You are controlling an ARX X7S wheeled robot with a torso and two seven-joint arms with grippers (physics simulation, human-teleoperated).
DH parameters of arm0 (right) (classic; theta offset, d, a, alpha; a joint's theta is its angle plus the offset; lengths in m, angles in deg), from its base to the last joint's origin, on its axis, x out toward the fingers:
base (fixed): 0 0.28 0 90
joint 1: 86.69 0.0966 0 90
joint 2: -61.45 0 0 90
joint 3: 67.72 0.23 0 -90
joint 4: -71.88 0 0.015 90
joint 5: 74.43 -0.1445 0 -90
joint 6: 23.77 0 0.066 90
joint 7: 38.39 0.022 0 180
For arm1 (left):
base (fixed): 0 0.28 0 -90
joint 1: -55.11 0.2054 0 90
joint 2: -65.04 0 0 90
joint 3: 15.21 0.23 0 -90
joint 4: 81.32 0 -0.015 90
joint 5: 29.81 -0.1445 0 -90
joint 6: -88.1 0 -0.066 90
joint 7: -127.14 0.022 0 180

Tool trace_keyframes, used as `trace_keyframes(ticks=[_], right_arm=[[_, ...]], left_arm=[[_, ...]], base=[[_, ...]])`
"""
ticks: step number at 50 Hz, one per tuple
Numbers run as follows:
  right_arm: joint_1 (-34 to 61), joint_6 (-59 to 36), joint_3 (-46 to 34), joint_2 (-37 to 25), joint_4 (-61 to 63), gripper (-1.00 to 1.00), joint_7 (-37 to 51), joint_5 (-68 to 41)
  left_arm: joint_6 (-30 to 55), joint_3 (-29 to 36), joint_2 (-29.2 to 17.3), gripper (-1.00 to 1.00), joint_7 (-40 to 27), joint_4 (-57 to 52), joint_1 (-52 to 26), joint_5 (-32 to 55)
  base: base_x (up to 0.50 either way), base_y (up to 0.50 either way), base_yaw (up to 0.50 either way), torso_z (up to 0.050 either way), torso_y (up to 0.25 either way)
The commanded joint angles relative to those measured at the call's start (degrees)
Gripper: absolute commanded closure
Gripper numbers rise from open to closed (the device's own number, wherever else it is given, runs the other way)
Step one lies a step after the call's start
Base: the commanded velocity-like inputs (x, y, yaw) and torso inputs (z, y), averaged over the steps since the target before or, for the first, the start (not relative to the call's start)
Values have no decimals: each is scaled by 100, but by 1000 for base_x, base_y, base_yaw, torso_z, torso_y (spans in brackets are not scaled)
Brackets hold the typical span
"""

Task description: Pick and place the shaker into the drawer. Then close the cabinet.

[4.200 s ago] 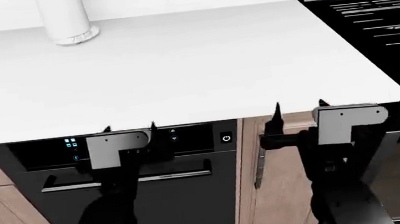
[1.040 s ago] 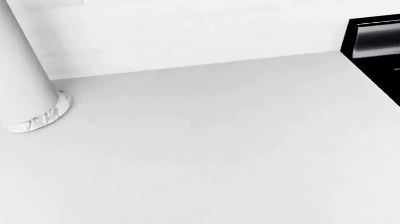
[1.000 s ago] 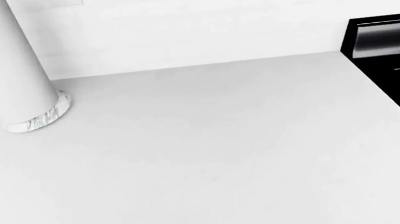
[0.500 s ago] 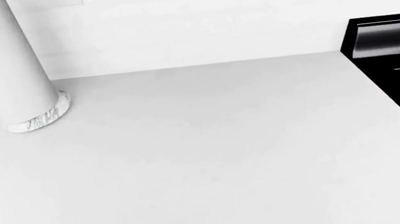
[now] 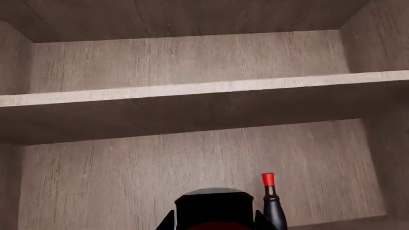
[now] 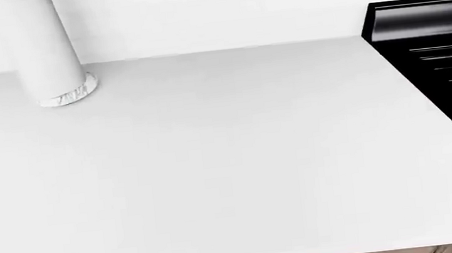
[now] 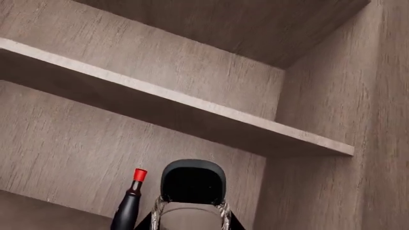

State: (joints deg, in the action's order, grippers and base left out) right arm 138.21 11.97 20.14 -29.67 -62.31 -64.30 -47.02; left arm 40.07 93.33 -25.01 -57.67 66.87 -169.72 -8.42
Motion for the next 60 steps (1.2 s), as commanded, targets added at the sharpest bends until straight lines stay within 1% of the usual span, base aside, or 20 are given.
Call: trace_keyframes(ticks=[1,14,19,21,23,25,27,30,31,32,36,37,39,41,43,49,54,60], right_arm=[[10,-72,-7,-17,-26,100,-104,113],[10,31,-2,-21,-216,100,-59,64],[10,147,8,-46,-334,100,23,8],[10,212,8,-42,-423,100,24,-71],[-64,261,2,-36,-473,100,-41,-152],[-942,-552,-63,-37,1046,100,-485,0],[-1769,-1444,-219,-18,2553,100,-980,161],[-2800,-2360,-508,-27,4355,100,-1423,384],[-3080,-2593,-529,-15,4798,100,-1490,440],[-3415,-2810,-648,-42,5285,100,-1570,527],[-4454,-3441,-895,-69,6691,100,-1718,831],[-4656,-3541,-896,-40,6936,100,-1751,960],[-5131,-3571,-841,107,7347,100,-2126,1569],[-5639,-3573,-697,111,7804,100,-2144,1643],[-6042,-3574,-530,112,8167,100,-2014,1525],[-7085,-3574,-285,112,9129,100,-1443,901],[-7935,-3574,48,111,9775,100,-724,40],[-8639,-3574,391,111,10254,100,-200,-594]], left_arm=[[-6,-147,2,100,-65,85,-16,-65],[-123,20,1,100,-132,272,-16,162],[-310,300,0,100,-139,476,-14,419],[-414,466,-6,100,-151,577,16,636],[181,397,-284,100,-484,-814,816,892],[876,216,-626,100,-958,-2533,1892,1302],[1317,85,-900,100,-1263,-3909,2856,1674],[1599,-200,-1180,100,-1703,-5346,4112,2097],[1657,-242,-1264,100,-1795,-5744,4450,2199],[1790,-427,-1300,100,-1984,-6195,4810,2417],[2106,-749,-1430,100,-2451,-7639,5988,3009],[2178,-843,-1436,100,-2555,-7867,6220,3159],[2303,-972,-1498,100,-2748,-8384,6631,3406],[2438,-1206,-1529,100,-2990,-8812,7033,3726],[2459,-1351,-1571,100,-3123,-9116,7375,3893],[2467,-1515,-1662,100,-3382,-9922,8262,4280],[2200,-1443,-1781,100,-3220,-10354,9073,4113],[1740,-1238,-1984,100,-2829,-10571,9919,3574]], base=[[-500,-1,0,0,0],[-500,0,0,0,0],[-500,0,0,0,0],[0,0,0,0,0],[0,0,0,0,0],[0,0,0,0,0],[0,0,0,0,0],[0,0,0,0,0],[0,0,0,0,0],[0,0,0,0,0],[0,0,0,0,0],[0,0,0,0,0],[0,0,0,0,0],[0,0,0,0,0],[0,0,0,0,0],[0,0,0,0,0],[0,0,0,0,0],[0,0,0,0,0]])
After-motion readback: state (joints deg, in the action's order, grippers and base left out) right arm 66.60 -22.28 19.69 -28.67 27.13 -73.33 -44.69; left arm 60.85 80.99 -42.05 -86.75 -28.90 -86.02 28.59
